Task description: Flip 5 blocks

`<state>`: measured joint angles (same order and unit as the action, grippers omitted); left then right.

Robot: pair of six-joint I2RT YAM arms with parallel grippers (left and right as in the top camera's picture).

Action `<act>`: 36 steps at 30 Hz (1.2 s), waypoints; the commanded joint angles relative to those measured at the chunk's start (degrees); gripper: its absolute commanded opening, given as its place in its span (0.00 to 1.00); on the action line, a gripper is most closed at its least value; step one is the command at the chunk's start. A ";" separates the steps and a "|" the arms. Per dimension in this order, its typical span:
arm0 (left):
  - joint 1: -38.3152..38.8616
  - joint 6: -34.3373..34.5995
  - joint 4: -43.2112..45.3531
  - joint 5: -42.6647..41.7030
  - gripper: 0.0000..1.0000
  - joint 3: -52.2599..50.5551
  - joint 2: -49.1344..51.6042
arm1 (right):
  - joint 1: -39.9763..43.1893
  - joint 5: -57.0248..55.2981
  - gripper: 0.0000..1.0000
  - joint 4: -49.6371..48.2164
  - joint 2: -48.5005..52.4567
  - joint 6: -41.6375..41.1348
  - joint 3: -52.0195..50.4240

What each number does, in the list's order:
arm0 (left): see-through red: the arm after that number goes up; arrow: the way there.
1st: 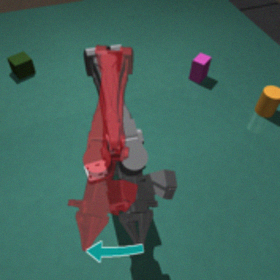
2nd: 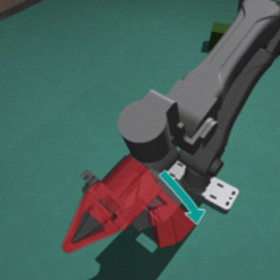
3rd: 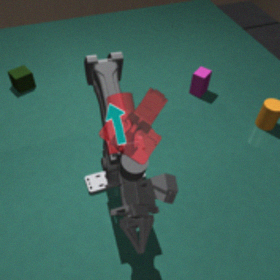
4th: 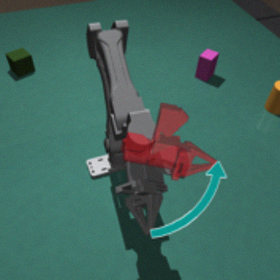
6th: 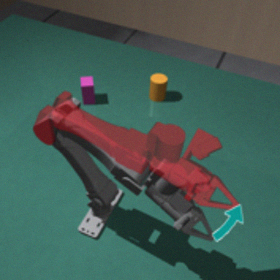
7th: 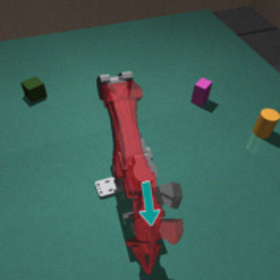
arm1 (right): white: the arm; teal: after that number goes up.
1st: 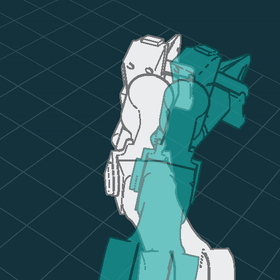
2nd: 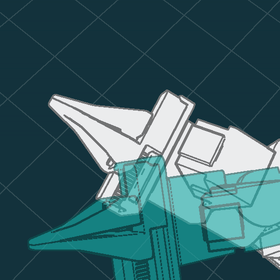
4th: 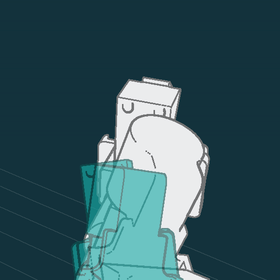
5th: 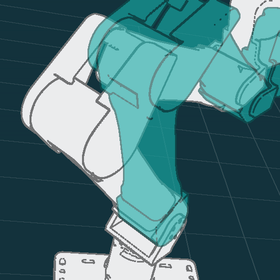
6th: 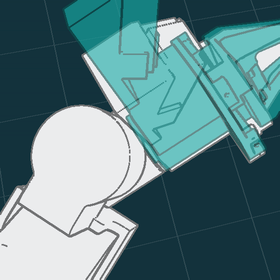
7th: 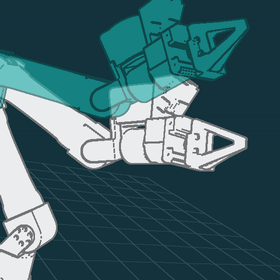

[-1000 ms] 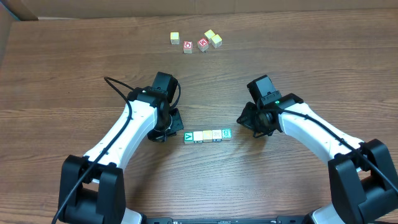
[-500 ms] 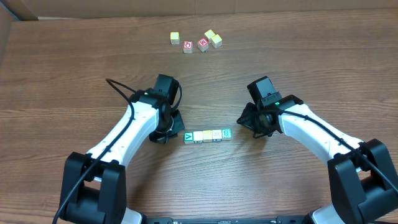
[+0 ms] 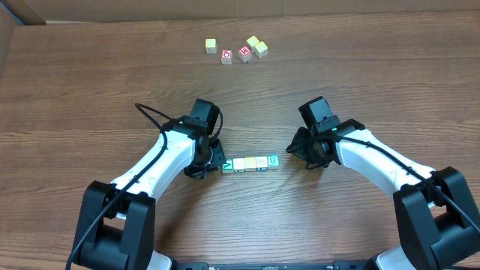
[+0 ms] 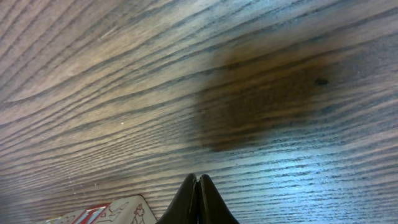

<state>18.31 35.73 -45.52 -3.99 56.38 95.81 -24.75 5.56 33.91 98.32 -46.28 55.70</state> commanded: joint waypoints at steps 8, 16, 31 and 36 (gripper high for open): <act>0.39 0.63 1.16 -2.84 0.04 -0.52 0.42 | -1.68 0.90 0.04 -0.68 -0.26 0.46 -0.26; 0.48 0.61 1.22 -2.60 0.04 -0.55 0.42 | -4.00 -0.85 0.04 -1.14 -0.24 0.42 -0.26; 0.48 0.52 4.20 -1.68 0.04 -3.21 0.42 | -4.17 -1.03 0.04 -1.95 -0.24 0.44 -0.26; 0.48 0.52 4.83 -1.86 0.04 -3.21 0.42 | -4.17 -1.05 0.04 -2.19 -0.24 0.44 -0.26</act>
<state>18.41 35.88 -41.08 -5.82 53.91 95.81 -28.64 5.50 32.10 98.32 -46.22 55.70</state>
